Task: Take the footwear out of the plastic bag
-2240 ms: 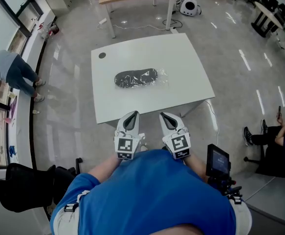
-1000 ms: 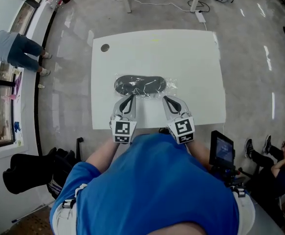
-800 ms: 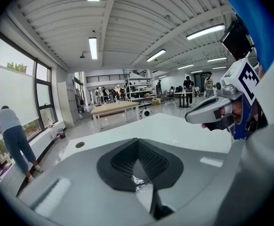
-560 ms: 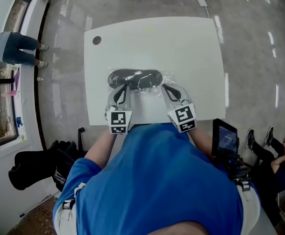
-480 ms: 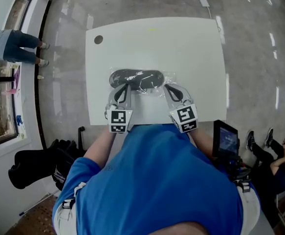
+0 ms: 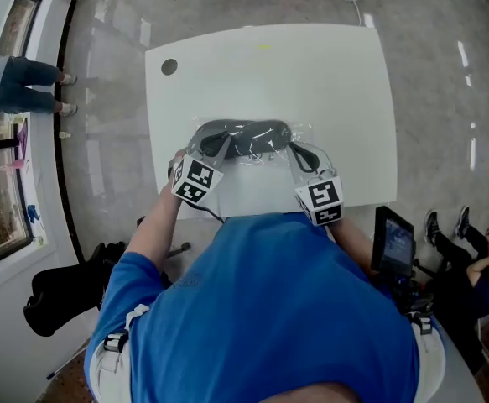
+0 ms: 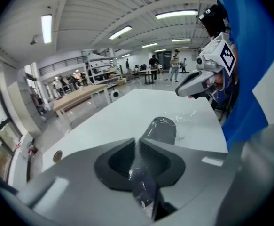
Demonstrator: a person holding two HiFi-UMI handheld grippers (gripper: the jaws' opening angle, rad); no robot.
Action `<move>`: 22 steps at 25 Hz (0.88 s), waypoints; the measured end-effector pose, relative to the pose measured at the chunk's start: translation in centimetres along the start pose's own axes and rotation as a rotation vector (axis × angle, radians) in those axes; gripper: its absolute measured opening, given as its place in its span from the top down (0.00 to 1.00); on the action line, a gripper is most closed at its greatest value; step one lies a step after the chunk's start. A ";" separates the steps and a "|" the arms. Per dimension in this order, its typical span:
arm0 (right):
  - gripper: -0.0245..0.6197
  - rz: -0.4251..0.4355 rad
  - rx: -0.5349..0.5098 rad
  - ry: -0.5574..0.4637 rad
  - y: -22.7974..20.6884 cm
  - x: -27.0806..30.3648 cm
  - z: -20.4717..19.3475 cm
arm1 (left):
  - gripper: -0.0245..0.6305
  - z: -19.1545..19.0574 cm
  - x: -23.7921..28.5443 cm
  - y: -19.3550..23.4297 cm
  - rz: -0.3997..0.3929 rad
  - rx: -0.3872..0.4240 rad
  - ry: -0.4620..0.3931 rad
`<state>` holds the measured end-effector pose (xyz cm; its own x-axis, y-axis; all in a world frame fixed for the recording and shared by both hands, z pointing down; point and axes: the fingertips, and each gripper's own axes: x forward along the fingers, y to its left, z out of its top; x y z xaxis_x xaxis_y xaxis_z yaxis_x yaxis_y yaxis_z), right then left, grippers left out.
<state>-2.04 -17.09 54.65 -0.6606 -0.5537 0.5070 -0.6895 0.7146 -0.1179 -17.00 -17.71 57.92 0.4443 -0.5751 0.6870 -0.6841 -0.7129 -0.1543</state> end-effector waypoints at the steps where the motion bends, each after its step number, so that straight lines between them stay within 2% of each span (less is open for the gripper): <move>1: 0.96 -0.006 0.002 0.004 0.1 -0.2 0.0 | 0.78 -0.1 0.3 -0.2 -0.072 0.028 0.023; 2: 0.96 -0.011 0.005 0.009 0.1 -0.2 0.0 | 0.69 -0.2 0.7 -0.4 -0.151 0.055 0.050; 3: 0.96 -0.017 0.009 0.014 0.0 -0.2 0.1 | 0.65 -0.5 1.1 -0.6 -0.233 0.082 0.085; 6: 0.96 -0.031 0.022 0.034 -0.8 -0.1 0.2 | 0.44 -1.4 2.5 -0.7 -0.454 0.154 0.212; 9: 0.96 -0.044 0.035 0.050 -1.1 -0.1 0.0 | 0.35 -2.2 3.9 -0.3 -0.589 0.215 0.309; 13: 0.96 -0.073 0.049 0.052 -1.6 -0.1 -0.2 | 0.30 -3.9 5.0 -0.4 -0.754 0.262 0.434; 15: 0.96 -0.075 0.061 0.064 -1.8 -0.2 -0.7 | 0.30 -4.7 5.6 -0.7 -0.806 0.274 0.492; 17: 0.96 -0.076 0.072 0.071 -1.9 -0.3 -1.3 | 0.30 -5.4 6.2 -0.8 -0.826 0.292 0.537; 22: 0.96 -0.098 0.095 0.078 -2.7 -0.7 -2.2 | 0.33 -6.0 6.9 -0.9 -0.799 0.318 0.559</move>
<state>0.92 -17.74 56.48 -0.5659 -0.5816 0.5844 -0.7771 0.6130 -0.1424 -16.79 -18.64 67.04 0.3144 0.3260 0.8916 -0.0852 -0.9257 0.3686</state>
